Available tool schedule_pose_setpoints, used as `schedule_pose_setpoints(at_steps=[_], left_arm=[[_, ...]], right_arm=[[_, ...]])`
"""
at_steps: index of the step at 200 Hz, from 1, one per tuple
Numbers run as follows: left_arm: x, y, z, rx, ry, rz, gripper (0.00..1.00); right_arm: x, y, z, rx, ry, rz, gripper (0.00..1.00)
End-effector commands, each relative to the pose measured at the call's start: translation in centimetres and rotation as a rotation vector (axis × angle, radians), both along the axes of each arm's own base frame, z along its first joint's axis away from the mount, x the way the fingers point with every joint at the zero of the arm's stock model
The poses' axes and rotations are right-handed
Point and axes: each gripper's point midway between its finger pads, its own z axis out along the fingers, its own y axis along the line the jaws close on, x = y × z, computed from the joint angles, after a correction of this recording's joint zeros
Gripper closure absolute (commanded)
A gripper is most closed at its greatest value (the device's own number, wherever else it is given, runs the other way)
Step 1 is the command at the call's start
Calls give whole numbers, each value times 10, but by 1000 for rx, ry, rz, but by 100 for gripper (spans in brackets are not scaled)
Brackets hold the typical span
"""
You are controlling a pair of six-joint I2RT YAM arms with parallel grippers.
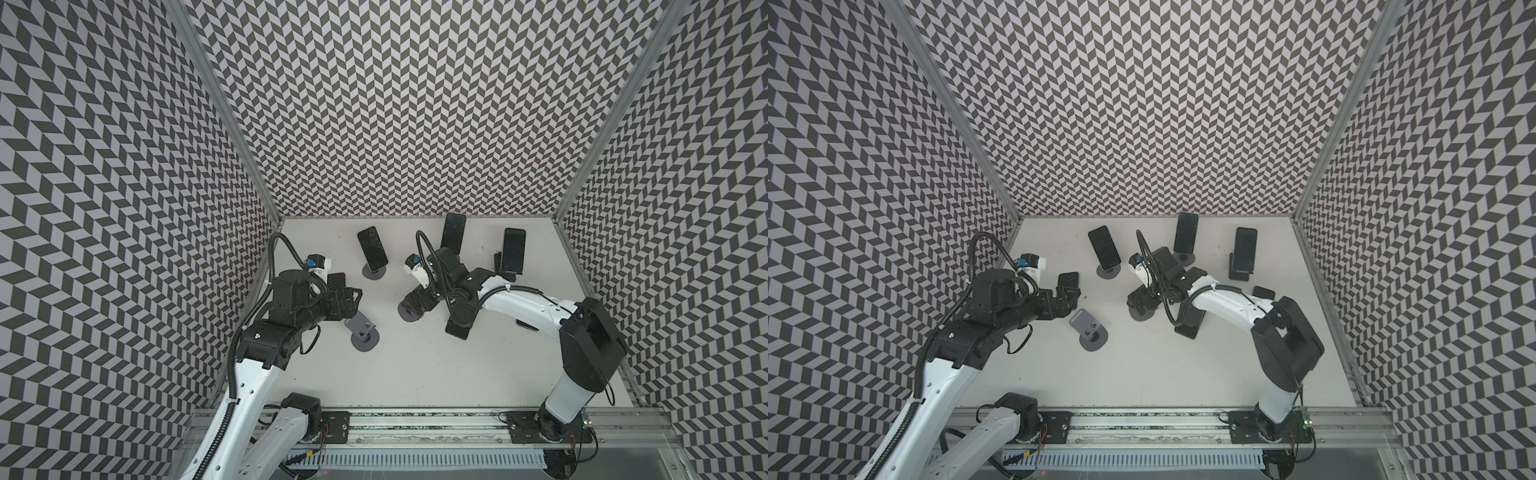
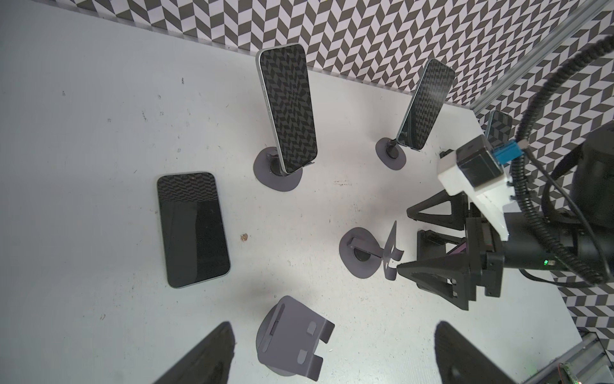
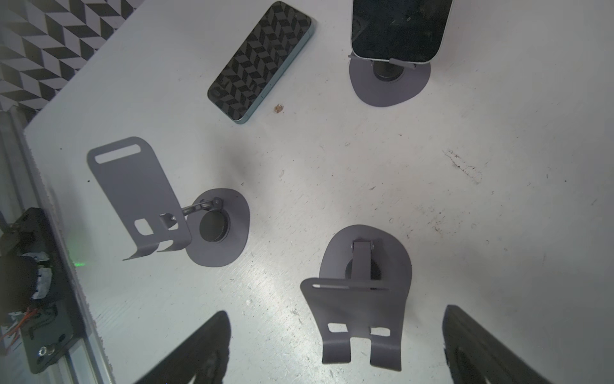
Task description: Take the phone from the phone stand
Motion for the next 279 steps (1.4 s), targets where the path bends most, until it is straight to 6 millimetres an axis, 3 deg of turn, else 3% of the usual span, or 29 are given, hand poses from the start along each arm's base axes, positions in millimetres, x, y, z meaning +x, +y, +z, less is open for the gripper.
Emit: schedule_pose_setpoints(at_steps=[1, 96, 154, 205, 279], left_arm=[[-4, 3, -4, 24, 4, 1, 6], [-2, 7, -1, 57, -1, 4, 5], [-4, 8, 0, 68, -2, 5, 5], [-4, 8, -1, 78, -1, 0, 5], [-4, 8, 4, 84, -22, -13, 5]], right_arm=[[11, 8, 9, 6, -37, -9, 2], [14, 18, -16, -40, 0, 27, 5], [13, 20, -31, -76, 18, 30, 13], [9, 22, -31, -96, -4, 30, 32], [-12, 28, -18, -73, -2, 24, 41]])
